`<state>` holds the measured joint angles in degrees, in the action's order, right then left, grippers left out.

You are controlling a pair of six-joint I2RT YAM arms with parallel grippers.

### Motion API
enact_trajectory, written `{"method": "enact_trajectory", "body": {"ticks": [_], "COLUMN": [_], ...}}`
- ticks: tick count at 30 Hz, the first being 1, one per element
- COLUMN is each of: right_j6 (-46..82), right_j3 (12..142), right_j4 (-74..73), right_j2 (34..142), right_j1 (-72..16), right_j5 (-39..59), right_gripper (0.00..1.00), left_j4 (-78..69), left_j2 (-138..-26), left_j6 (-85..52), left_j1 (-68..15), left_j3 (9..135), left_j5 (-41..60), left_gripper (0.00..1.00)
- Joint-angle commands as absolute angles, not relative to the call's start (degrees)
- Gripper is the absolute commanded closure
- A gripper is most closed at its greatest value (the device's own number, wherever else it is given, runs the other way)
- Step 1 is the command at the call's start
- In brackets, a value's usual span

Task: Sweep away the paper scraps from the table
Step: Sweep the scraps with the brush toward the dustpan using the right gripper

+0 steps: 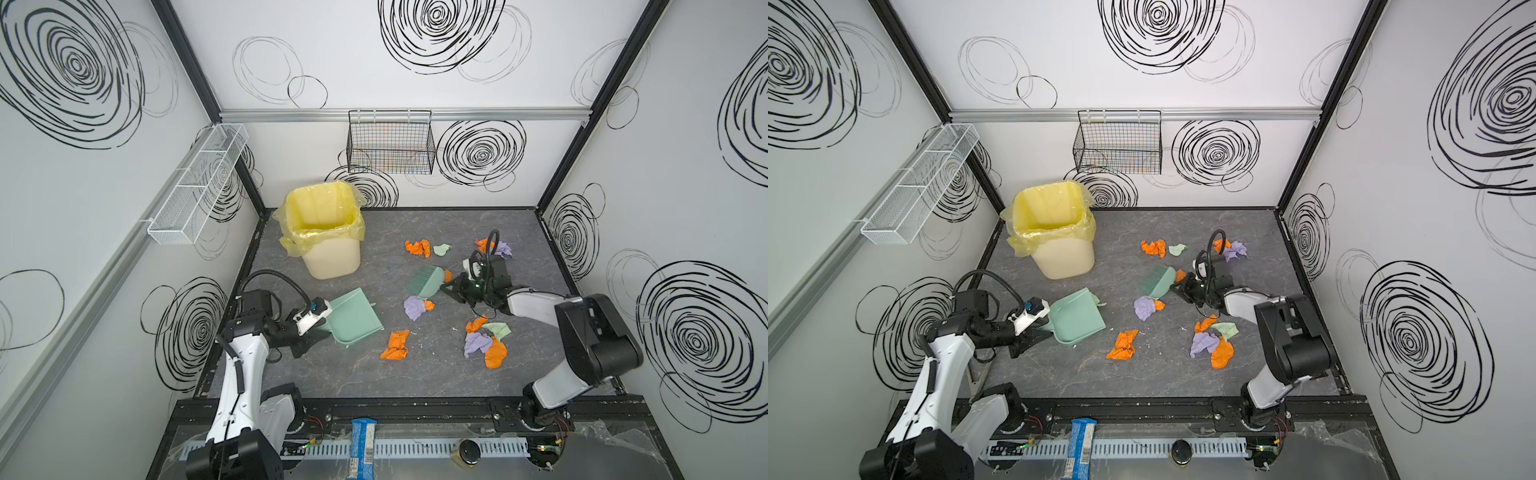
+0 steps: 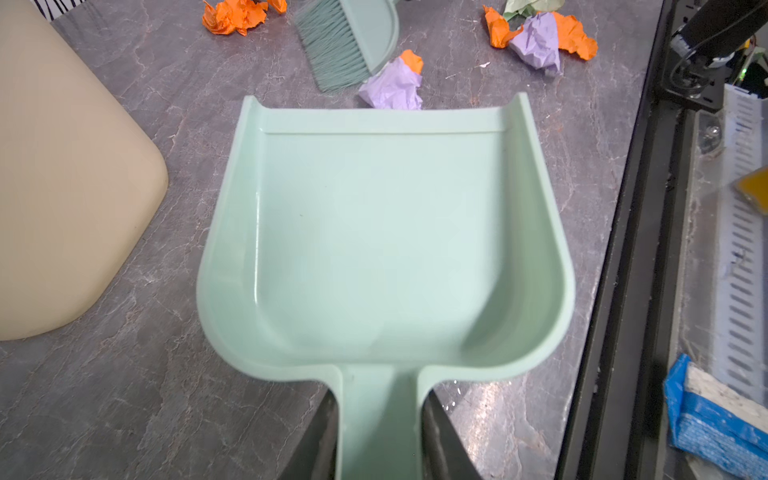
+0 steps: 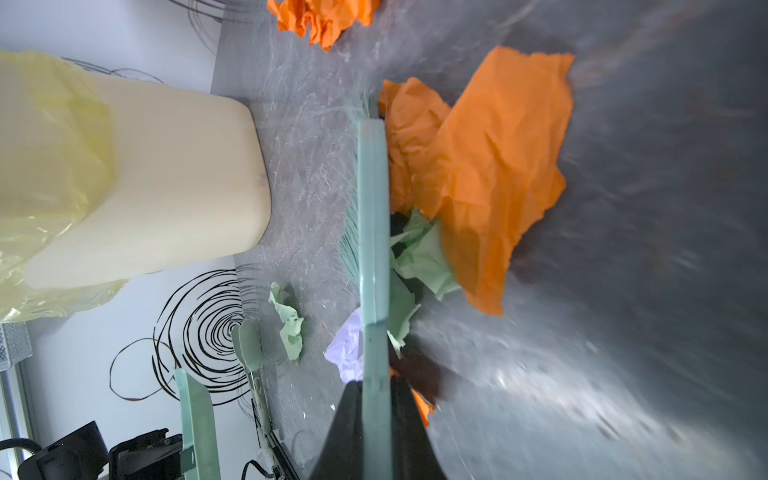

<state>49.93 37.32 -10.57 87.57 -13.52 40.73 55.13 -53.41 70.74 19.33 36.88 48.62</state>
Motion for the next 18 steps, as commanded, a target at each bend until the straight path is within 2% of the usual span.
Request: {"method": "enact_trajectory", "body": {"ticks": [1,8,13,18], "right_j6": [47.0,53.2,57.9,60.1], "right_j3": [34.9,38.5,41.7,46.6], "right_j4": [-4.0,-3.7,-9.4,-15.5], "right_j2": [78.8,70.8,76.0,84.7], "right_j1": [-13.9,-24.1,-33.7,-39.1], "right_j5": [40.1,37.7,36.0,37.0], "right_gripper": [1.0,1.0,1.0,1.0], "left_j4": [55.3,59.7,64.6,68.5], "left_j2": [-54.0,-54.0,-53.8,-54.6], "left_j6": [71.4,73.5,78.0,81.6], "left_j1": [20.2,22.2,25.1,27.6], "left_j3": [37.5,40.6,41.9,43.0], "left_j5": [51.3,52.9,53.1,54.1], "left_gripper": [1.0,1.0,1.0,1.0]}}
